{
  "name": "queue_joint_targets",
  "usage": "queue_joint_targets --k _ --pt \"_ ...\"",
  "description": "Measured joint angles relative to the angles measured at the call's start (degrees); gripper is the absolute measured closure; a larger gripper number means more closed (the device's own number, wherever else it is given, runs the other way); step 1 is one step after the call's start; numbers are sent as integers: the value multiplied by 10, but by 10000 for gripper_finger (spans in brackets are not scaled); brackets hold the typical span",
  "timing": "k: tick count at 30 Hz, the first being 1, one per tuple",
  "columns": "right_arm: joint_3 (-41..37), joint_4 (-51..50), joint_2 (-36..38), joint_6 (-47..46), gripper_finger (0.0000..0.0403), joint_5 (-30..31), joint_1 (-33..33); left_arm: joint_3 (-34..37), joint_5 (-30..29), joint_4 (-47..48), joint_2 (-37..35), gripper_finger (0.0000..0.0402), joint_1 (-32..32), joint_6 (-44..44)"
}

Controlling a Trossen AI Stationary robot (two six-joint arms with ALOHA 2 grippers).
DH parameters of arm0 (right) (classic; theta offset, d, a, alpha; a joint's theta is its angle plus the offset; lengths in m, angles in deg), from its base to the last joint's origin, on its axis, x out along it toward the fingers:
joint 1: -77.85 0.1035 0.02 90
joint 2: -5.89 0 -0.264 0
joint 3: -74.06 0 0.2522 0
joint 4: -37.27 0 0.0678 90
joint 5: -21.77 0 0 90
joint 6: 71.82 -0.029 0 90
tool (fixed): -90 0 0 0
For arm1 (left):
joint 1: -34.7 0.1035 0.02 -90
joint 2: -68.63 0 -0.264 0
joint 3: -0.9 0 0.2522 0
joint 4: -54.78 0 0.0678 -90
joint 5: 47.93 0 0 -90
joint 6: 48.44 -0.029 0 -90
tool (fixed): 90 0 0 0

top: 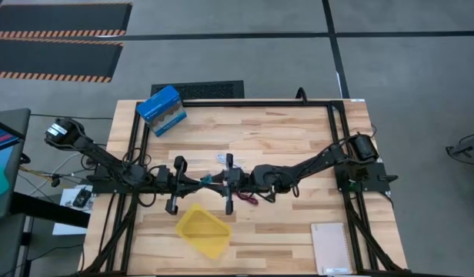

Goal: Pick and place USB-C Cables
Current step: Put the blue black charger cable into the yellow transparent bin

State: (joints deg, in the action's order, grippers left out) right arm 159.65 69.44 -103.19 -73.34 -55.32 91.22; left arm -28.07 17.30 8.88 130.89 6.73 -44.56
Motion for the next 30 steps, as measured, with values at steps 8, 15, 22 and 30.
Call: queue_joint_targets --k 8,15,22,30 --pt "0 -3 0 -2 384 0 0 0 0 0 0 401 0 1" --pt "0 -20 7 -1 385 6 -1 0 -37 8 0 362 0 28" --pt "0 -98 56 19 386 25 0 0 -20 21 0 265 0 31" --pt "0 -263 153 29 386 86 9 0 -21 83 -73 220 -1 44"
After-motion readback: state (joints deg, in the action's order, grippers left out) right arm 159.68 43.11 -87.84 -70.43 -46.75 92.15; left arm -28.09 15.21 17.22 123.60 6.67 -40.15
